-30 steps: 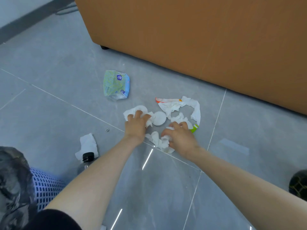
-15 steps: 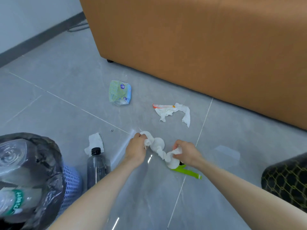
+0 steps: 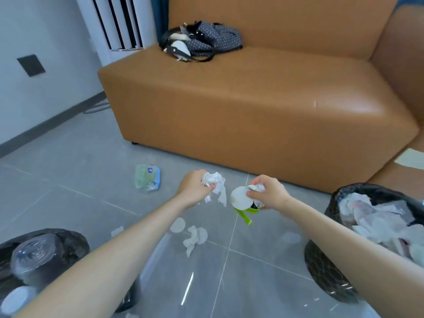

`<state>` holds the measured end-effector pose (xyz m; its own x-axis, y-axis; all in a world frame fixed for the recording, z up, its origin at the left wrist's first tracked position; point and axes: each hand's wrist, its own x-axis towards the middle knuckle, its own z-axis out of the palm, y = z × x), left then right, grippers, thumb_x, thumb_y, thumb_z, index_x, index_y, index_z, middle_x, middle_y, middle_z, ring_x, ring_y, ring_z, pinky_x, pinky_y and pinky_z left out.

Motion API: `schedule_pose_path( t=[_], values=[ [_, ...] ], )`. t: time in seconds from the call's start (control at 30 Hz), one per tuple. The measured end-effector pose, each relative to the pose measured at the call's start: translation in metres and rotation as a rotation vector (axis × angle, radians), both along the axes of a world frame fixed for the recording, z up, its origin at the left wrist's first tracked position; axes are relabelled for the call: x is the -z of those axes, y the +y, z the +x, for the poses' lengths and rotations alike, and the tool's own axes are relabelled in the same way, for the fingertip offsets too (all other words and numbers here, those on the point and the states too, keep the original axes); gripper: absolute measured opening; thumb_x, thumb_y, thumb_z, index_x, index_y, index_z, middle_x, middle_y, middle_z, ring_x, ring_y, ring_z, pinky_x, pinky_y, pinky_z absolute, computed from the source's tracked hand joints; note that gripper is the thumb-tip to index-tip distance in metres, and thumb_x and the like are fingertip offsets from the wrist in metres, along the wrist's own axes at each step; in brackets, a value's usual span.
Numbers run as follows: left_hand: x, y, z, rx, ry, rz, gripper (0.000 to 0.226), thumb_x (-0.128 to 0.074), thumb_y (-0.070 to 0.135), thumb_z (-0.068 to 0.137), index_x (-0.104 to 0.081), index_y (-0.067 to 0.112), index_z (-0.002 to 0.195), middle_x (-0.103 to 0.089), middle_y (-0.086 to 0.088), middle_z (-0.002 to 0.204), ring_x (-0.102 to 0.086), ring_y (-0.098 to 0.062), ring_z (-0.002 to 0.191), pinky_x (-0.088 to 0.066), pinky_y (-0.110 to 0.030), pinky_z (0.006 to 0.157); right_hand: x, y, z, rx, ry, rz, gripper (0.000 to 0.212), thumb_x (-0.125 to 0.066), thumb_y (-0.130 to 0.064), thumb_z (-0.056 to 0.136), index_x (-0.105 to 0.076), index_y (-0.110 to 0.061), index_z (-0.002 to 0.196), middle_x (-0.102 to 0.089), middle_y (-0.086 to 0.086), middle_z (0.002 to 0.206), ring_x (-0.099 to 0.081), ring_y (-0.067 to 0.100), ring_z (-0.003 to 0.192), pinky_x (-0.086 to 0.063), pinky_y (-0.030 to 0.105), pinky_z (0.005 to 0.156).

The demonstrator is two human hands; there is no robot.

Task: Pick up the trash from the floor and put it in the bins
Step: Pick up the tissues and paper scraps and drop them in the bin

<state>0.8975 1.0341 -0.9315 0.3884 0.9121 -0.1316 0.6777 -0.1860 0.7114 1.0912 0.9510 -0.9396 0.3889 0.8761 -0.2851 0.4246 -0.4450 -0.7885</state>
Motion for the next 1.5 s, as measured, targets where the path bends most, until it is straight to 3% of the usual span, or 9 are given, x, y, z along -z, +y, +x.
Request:
schedule_pose_path(
  t=[0.27,0.47,0.67,0.87,1.1,1.17,1.27,1.4,1.5],
  values=[
    [-0.090,-0.042,0.066,0.081,-0.194,-0.018,0.030,-0.065,0.019,0.083,-0.043,0.019,0.063,-0.046,0.007,0.062,-0.042,-0.010,0.057,-0.029,-0.023,0.051,-0.079,-0.064,0.055,0.150,0.037,0.137,0.011,-0.067,-0.017,0.082,-0.060,-0.019,0.091,-0.057,0.003,0.107,-0.056,0.017,0.091,-0.052,0.023,0.050],
    [-0.131,-0.079,0.119,0.191,-0.275,-0.054,0.013,-0.067,0.019,0.082,-0.056,0.017,0.077,-0.061,0.000,0.082,-0.059,-0.018,0.078,-0.047,-0.031,0.073,-0.117,-0.117,0.100,0.246,-0.032,0.203,0.012,-0.067,-0.020,0.082,-0.059,-0.019,0.091,-0.056,0.005,0.103,-0.056,0.017,0.081,-0.051,0.021,0.047],
    [-0.147,-0.121,0.180,0.252,-0.336,-0.066,0.012,-0.065,0.017,0.084,-0.055,0.017,0.077,-0.062,0.000,0.084,-0.059,-0.018,0.079,-0.047,-0.029,0.071,-0.138,-0.168,0.147,0.386,-0.109,0.238,0.014,-0.069,-0.022,0.081,-0.060,-0.022,0.090,-0.057,0.008,0.109,-0.058,0.020,0.084,-0.052,0.025,0.049],
    [-0.117,-0.170,0.252,0.279,-0.353,-0.128,0.017,-0.061,0.020,0.087,-0.050,0.019,0.074,-0.052,0.006,0.075,-0.052,-0.015,0.074,-0.042,-0.026,0.064,-0.144,-0.217,0.187,0.559,-0.166,0.277,0.021,-0.068,-0.019,0.083,-0.056,-0.019,0.101,-0.053,0.010,0.110,-0.059,0.029,0.092,-0.059,0.044,0.071],
    [-0.062,-0.205,0.296,0.258,-0.299,-0.213,0.021,-0.059,0.026,0.090,-0.045,0.013,0.100,-0.049,-0.004,0.107,-0.047,-0.019,0.089,-0.042,-0.028,0.072,-0.130,-0.248,0.210,0.650,-0.151,0.269,0.021,-0.068,-0.018,0.085,-0.056,-0.015,0.102,-0.054,0.011,0.111,-0.059,0.026,0.087,-0.057,0.037,0.067],
    [-0.052,-0.205,0.295,0.339,-0.304,-0.343,0.064,-0.066,0.029,0.085,-0.032,0.013,0.137,-0.040,-0.005,0.139,-0.045,-0.022,0.121,-0.042,-0.035,0.099,-0.122,-0.253,0.214,0.669,-0.143,0.257,0.022,-0.067,-0.018,0.085,-0.056,-0.014,0.104,-0.054,0.010,0.111,-0.059,0.027,0.088,-0.057,0.037,0.068],
    [-0.053,-0.200,0.287,0.491,-0.215,-0.538,0.104,-0.074,0.033,0.078,-0.001,0.022,0.152,-0.017,-0.002,0.157,-0.024,-0.022,0.143,-0.029,-0.043,0.114,-0.111,-0.256,0.217,0.677,-0.114,0.235,0.026,-0.066,-0.019,0.086,-0.056,-0.013,0.109,-0.053,0.010,0.110,-0.060,0.028,0.090,-0.058,0.038,0.069],
    [-0.059,-0.189,0.284,0.531,-0.171,-0.470,0.083,-0.065,0.011,0.086,-0.013,0.017,0.151,-0.024,0.000,0.155,-0.030,-0.018,0.140,-0.036,-0.027,0.103,-0.098,-0.245,0.215,0.692,-0.100,0.257,0.020,-0.064,-0.020,0.087,-0.055,-0.016,0.105,-0.053,0.008,0.109,-0.058,0.024,0.086,-0.058,0.039,0.072],
    [-0.056,-0.182,0.280,0.486,-0.076,-0.313,0.069,-0.056,0.006,0.090,-0.021,0.015,0.149,-0.029,-0.003,0.153,-0.035,-0.021,0.137,-0.042,-0.031,0.101,-0.086,-0.234,0.208,0.680,-0.068,0.264,0.017,-0.061,-0.020,0.090,-0.053,-0.018,0.105,-0.052,0.005,0.108,-0.055,0.016,0.077,-0.057,0.036,0.071]
  ],
)
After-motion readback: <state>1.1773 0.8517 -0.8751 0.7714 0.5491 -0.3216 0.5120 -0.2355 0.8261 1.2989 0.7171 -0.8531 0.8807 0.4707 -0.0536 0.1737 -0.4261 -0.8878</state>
